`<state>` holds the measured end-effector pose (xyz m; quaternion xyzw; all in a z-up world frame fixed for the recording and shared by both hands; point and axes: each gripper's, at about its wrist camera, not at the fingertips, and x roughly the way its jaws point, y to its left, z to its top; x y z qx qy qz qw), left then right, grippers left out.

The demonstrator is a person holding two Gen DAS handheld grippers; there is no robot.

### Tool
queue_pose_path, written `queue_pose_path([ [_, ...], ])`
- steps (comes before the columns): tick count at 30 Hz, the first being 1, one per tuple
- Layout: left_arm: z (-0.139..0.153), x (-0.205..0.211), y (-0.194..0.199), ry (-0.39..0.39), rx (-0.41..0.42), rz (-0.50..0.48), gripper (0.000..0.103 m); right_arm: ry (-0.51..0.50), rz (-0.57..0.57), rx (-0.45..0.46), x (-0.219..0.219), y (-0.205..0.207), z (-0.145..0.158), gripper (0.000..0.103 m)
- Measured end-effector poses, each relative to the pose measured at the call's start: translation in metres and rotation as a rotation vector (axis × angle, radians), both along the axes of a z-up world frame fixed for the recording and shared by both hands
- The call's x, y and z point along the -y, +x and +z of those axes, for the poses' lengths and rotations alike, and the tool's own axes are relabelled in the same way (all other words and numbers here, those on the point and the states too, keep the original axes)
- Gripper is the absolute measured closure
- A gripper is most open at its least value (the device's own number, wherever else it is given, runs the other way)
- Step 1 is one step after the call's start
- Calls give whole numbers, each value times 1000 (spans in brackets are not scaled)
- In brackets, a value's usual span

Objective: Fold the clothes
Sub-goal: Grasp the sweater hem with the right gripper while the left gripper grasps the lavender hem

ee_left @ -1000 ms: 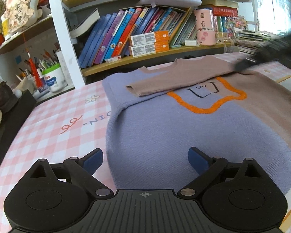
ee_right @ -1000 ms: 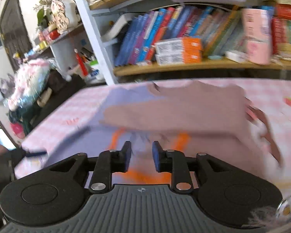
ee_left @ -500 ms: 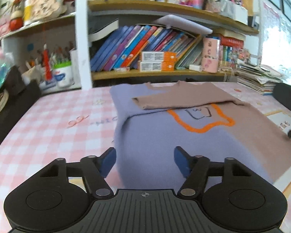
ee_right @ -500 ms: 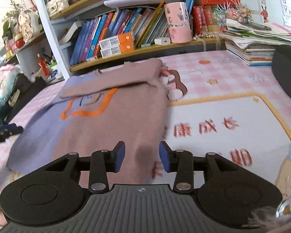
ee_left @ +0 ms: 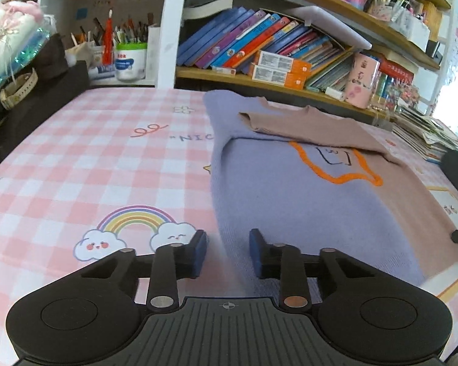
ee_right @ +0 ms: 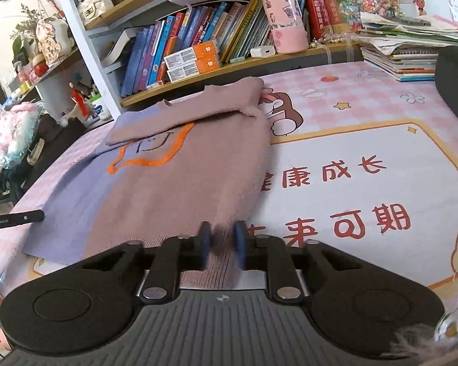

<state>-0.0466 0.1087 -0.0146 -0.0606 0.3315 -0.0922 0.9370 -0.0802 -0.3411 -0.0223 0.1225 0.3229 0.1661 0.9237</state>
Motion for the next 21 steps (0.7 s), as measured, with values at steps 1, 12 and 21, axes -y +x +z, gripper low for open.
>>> queue_pose_path([
  [1, 0, 1, 3, -13, -6, -10, 86, 5, 5, 0, 0, 1, 0, 91],
  [12, 16, 23, 14, -62, -8, -120, 86, 152, 60, 60, 2, 10, 22, 93],
  [21, 7, 6, 4, -185, -108, -97, 70, 266, 75, -74, 25, 19, -4, 86],
])
